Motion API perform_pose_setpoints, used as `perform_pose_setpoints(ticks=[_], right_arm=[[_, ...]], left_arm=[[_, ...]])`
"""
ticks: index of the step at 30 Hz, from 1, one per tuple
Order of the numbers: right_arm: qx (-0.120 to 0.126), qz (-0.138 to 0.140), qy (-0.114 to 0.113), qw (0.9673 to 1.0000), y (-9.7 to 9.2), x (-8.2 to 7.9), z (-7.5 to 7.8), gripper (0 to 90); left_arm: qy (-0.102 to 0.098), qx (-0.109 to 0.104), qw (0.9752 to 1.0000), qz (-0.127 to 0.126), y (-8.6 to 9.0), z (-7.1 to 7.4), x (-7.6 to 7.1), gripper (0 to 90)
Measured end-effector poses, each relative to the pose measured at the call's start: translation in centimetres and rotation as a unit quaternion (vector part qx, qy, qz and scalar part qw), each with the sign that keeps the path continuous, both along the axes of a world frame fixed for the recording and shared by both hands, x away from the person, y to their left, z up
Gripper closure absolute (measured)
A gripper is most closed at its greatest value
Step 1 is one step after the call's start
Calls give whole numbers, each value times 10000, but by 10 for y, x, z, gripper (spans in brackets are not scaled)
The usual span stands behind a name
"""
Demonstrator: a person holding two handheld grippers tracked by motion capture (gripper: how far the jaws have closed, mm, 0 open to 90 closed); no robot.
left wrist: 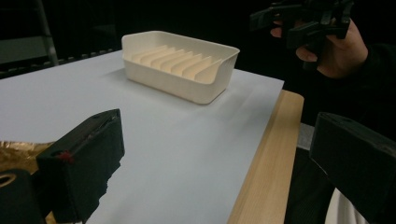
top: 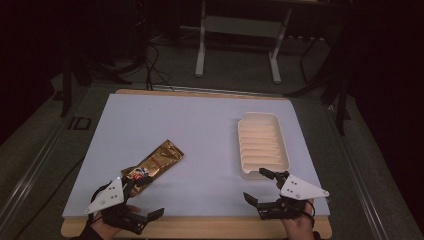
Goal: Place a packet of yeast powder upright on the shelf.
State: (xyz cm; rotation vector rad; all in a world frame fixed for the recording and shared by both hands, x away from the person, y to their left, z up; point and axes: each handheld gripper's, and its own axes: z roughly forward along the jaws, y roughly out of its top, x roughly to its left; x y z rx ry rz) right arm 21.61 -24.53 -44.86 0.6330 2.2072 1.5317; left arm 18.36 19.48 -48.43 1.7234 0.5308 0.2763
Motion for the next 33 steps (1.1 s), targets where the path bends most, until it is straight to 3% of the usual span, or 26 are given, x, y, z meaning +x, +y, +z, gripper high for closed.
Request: perform_pose_setpoints(ticks=[2,4,7,8,14,22,33], right_arm=[[41,51,-41,10000,1,-3,3,130],[55,110,-58,9999,1,-5,5,130],[41,155,-113,9998,3,-7,7,130],[32,193,-109,9998,3,-8,7,130],[27,288,-137,9995,6,-10,10,119],[34,348,-98,9993,7,-9,10,108],[16,316,-98,9995,16,-10,9,107]], left_arm=[[14,-123,9999,-77,-2,4,-1,37],[151,-196,9996,-157,-4,7,-2,29],[291,-100,9994,-159,-8,13,-2,28],[336,40,9994,-112,-15,17,-3,28],[458,164,9984,-270,-28,23,0,39],[369,332,9985,-216,-30,36,12,31],[308,418,9984,204,-26,45,40,31]])
